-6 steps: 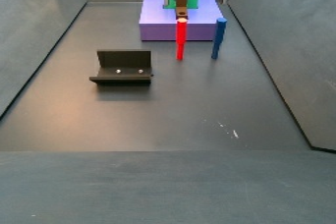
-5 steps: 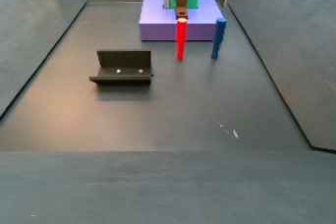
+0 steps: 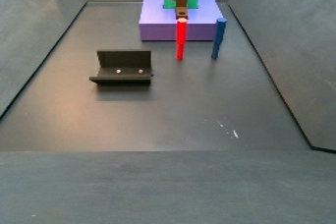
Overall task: Pick up the blue object. Move up. Move to above the board. Insert the blue object.
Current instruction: Pick up the blue object.
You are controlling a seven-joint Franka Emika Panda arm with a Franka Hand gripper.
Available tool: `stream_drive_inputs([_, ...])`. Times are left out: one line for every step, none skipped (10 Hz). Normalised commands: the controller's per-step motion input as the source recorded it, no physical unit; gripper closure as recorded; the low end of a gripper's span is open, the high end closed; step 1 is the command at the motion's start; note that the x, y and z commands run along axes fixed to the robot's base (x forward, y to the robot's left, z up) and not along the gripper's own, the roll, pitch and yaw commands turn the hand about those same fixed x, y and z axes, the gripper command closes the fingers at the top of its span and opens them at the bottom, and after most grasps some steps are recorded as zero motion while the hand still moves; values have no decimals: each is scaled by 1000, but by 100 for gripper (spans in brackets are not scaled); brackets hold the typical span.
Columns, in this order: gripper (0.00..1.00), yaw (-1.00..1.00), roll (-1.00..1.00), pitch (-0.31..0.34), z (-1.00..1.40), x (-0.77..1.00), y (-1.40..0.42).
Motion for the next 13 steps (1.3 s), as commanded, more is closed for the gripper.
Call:
stream_drive_inputs([0, 0, 26, -329, 140, -740, -574])
stream_drive_inputs([0, 0, 141, -350, 0, -666, -677])
stream_drive_inputs([0, 0, 210, -284, -140, -623, -723])
stream_drive_inputs([0, 26, 186, -224, -191, -649, -734])
stream_drive_inputs([0, 6, 144, -167, -414, -617, -706])
stream_drive_inputs([0, 0, 31, -116, -609, -486, -371])
stream_drive_inputs([0, 0, -113, -4, -726, -240, 0])
stream_drive_inputs([0, -37, -43, 0, -606, -51, 0])
stream_drive_inputs([0, -131, -11, 10, -463, 0, 0])
stream_drive_inputs([0, -80, -174, 0, -337, -23, 3])
stream_drive_inputs([0, 0, -179, 0, -220, 20, 0])
stream_drive_inputs([0, -17, -143, 0, -226, 6, 9])
stream_drive_inputs([0, 0, -131, 0, -231, 34, 46])
